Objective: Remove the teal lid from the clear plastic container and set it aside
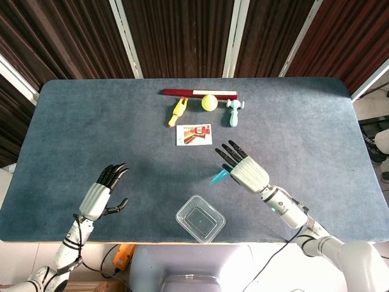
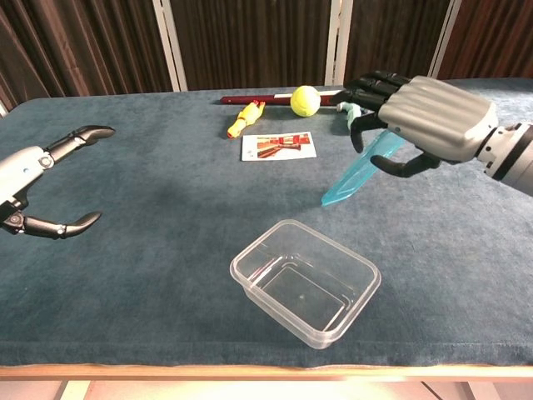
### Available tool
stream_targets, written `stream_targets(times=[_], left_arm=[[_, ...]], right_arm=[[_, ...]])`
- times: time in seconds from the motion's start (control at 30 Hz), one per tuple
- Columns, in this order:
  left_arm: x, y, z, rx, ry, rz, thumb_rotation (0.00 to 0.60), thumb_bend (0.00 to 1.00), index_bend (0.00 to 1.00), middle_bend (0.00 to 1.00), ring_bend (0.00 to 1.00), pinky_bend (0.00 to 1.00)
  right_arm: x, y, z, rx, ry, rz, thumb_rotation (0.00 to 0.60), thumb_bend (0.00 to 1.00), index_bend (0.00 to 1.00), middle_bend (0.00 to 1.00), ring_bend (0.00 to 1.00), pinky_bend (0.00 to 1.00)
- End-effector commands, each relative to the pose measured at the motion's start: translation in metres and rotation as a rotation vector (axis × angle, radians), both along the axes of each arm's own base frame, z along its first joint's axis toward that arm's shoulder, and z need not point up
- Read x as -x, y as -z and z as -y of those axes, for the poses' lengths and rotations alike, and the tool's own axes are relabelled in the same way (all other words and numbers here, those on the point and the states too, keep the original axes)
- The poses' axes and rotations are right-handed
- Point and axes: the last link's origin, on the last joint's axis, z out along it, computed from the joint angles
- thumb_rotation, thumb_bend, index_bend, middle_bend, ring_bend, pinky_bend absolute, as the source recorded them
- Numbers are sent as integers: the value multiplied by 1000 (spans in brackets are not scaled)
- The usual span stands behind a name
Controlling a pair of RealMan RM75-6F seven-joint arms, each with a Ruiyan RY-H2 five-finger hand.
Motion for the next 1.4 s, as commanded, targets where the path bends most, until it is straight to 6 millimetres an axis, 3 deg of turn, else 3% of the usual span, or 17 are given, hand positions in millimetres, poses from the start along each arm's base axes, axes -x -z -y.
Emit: stream_targets(times=[0.03,0.37,0.57,0.83,0.97,1.1,1.23,1.4], left_arm=[[3,1,1,3,-8,0,600,342,0,0,0,0],[10,-4,8,-7,-21,-2,600,345,0,0,0,0],[20,-19,22,-34,-29,-22,600,345,0,0,0,0],[46,-78,51,-115,-152,-126,600,343,0,0,0,0],[63,-106,72,-178,-249,-370,600,344,0,0,0,0],[64,-119,96,-186,-342,-457,600,344,0,0,0,0],[67,-124,105,-189,-349,-529,600,344,0,0,0,0],[61,-127,109,-204,-325,-504,600,344,0,0,0,0]], right_arm=[[9,0,-13,-36,-8,-3,600,635,435,186,8,0],[40,-24,-46,-62,65,-126,600,267,7,16,0,0],[63,-45,-62,-71,189,-236,600,166,0,0,0,0],[88,-90,-99,-149,548,-282,600,80,0,0,0,0],[90,-130,-116,89,602,-169,600,78,0,0,0,0],[102,-159,-161,310,671,6,600,79,0,0,0,0],[117,-169,-196,386,689,136,600,78,0,0,0,0],[117,-173,-205,372,657,151,600,79,0,0,0,0]])
